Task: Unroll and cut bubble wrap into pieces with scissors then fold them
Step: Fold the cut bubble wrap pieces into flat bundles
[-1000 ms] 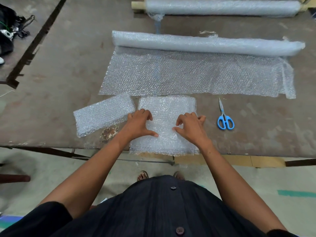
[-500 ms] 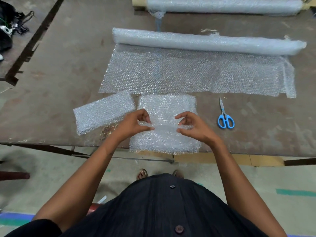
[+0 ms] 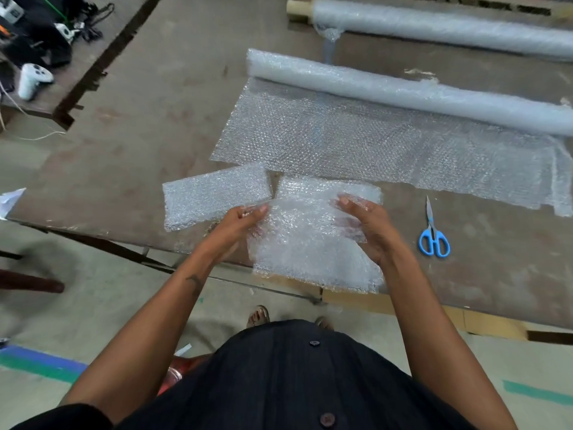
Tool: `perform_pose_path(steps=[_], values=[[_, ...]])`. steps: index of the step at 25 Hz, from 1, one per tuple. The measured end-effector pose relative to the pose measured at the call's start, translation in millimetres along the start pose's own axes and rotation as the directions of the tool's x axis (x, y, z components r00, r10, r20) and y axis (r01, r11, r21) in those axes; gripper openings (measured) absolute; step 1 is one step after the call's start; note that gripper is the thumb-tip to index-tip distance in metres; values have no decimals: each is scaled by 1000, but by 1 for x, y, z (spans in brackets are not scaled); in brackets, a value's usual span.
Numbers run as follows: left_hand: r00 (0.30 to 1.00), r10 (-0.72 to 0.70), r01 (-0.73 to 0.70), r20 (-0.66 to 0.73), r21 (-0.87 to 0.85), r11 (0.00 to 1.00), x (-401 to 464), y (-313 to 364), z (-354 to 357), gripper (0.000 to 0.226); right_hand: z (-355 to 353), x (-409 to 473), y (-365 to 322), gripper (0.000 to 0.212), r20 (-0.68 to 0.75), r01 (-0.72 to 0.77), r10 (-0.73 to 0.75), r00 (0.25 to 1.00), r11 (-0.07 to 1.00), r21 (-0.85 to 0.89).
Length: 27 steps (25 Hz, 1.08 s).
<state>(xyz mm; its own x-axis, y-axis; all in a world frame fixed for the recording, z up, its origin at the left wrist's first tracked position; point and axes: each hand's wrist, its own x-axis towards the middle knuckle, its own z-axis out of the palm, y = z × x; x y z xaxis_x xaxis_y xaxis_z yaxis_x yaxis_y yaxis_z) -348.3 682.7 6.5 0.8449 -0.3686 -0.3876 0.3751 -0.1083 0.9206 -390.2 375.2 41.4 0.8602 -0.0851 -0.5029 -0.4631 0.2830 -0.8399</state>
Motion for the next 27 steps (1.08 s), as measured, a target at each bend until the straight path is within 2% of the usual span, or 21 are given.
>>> perform_pose_path(steps=[2, 6, 8, 11, 15, 18, 20, 23, 24, 26, 27], values=[[998, -39, 35, -42, -91, 995, -4, 4, -3, 17, 12, 10, -1, 33, -18, -10, 10, 1000, 1000, -28], [992, -11, 0, -126, -86, 996, -4, -5, -30, 46, 39, 29, 2, 33, -56, -18, 11, 998, 992, -122], [965, 29, -35, -260, -21, 999, 0, -11, -50, 36, 53, 44, 5, 27, -50, -14, 4, 999, 981, -192], [878, 89, -75, -470, 48, 996, 7, -25, -82, 23, 83, 71, 11, 25, -40, 5, -17, 999, 957, -291], [711, 143, -6, -688, 197, 980, 15, -29, -128, 27, 140, 115, 18, 38, -145, 33, -99, 984, 916, -399], [643, 213, 44, -735, 314, 948, 21, -22, -150, 38, 177, 145, 25, 39, -215, 71, -237, 947, 811, -580], [653, 294, 60, -698, 434, 899, 30, -25, -161, 42, 193, 156, 32, 37, -197, 102, -307, 931, 738, -668], [671, 335, 86, -662, 518, 851, 31, -29, -170, 52, 209, 152, 41, 36, -140, 170, -405, 904, 640, -750], [656, 366, 100, -660, 557, 824, 29, -32, -171, 59, 211, 149, 47, 41, -96, 218, -475, 875, 563, -797], [603, 471, 140, -644, 667, 732, 25, -40, -170, 71, 213, 144, 59, 49, 16, 269, -605, 796, 331, -904], [605, 518, 135, -604, 719, 681, 25, -42, -167, 72, 217, 143, 61, 50, 77, 283, -642, 763, 225, -932]])
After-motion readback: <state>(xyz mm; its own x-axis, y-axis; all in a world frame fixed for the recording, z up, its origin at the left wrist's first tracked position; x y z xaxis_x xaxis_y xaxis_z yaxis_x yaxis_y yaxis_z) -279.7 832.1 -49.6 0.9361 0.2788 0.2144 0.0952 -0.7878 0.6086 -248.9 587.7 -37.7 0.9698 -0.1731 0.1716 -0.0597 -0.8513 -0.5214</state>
